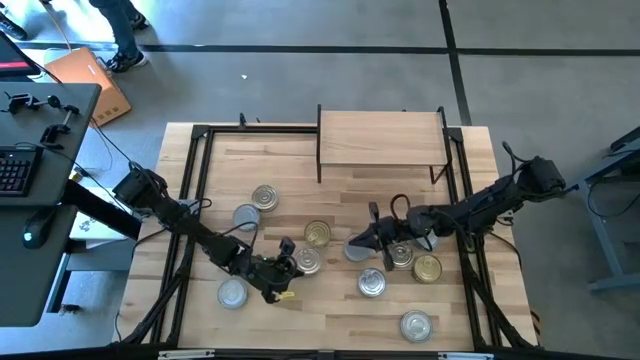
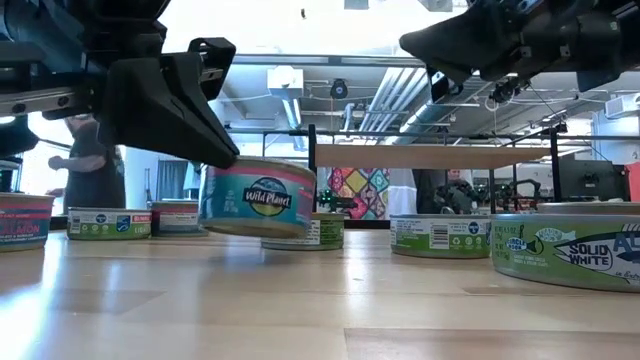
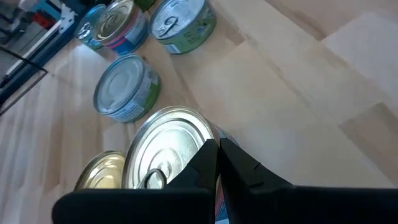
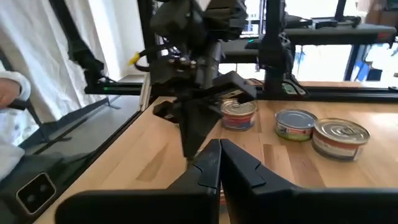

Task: Stack canned seafood by type on shelf
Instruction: Put the blue tuna can on the shelf

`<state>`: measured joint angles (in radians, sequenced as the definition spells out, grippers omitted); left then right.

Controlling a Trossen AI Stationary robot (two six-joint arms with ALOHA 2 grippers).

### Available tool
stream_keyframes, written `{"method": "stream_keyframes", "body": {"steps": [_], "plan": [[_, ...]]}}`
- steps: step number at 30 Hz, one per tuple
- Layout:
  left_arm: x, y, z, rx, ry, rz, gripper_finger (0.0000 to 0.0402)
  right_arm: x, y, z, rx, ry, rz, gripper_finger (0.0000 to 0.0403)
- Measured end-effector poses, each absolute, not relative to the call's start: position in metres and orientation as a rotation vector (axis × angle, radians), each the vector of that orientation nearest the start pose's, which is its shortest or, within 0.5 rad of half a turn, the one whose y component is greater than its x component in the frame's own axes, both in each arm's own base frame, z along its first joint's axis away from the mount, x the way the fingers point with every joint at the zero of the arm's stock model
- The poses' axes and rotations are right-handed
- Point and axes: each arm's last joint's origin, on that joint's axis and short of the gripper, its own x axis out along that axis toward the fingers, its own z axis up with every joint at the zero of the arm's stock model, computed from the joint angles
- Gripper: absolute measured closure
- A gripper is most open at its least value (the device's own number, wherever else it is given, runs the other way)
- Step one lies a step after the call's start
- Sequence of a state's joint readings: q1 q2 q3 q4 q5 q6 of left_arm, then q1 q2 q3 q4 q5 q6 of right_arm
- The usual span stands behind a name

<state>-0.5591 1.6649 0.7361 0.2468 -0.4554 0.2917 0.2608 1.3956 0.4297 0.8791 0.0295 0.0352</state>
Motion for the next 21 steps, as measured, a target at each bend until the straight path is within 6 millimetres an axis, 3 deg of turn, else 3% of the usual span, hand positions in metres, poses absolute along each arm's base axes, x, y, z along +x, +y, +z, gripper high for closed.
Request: {"method": "stream_keyframes", "body": {"steps": [10,21], "plan": [[0.267,-0.151,0.178,0.652,0.479,-0.164,0.0401,0.249,0.069,0.187,0.001,0.090,0.178,0.0390],[0.284,-0.125,0.189,0.809,0.418,-0.096,0.0401,0.247,0.073,0.178,0.079,0.194,0.181,0.0386]]}}
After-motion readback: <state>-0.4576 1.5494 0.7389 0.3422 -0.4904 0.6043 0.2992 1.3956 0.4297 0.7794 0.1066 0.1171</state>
